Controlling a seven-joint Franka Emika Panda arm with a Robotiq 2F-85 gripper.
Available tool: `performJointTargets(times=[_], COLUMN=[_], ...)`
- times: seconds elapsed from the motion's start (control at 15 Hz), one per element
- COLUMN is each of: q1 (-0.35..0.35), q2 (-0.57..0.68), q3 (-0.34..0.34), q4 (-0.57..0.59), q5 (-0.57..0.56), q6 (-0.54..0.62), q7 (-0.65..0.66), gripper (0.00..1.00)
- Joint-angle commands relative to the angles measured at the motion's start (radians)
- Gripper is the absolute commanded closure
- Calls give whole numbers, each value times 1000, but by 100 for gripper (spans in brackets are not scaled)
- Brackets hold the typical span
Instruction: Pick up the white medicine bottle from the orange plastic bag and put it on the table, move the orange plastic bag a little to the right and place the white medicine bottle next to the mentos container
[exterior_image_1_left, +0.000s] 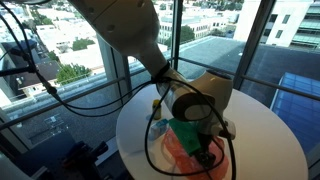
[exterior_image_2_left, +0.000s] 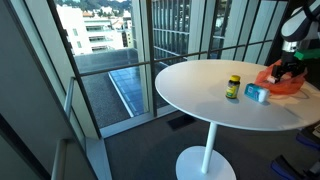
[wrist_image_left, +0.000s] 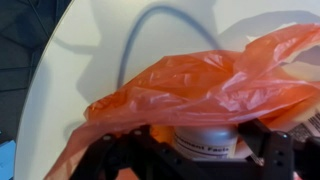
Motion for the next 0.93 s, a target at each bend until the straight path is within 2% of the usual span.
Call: performJointTargets(times=[0.0,0.07,0.2,0.87], q1=[1,3,9,55], q2=[11,8,-9,-140], q3=[-4,-5,-5,14], q4=[25,25,20,-31], q5=[-23,-25,-29,-18], q6=[12,12,8,33], q7=[31,34,39,63], gripper=[44,53,64,64])
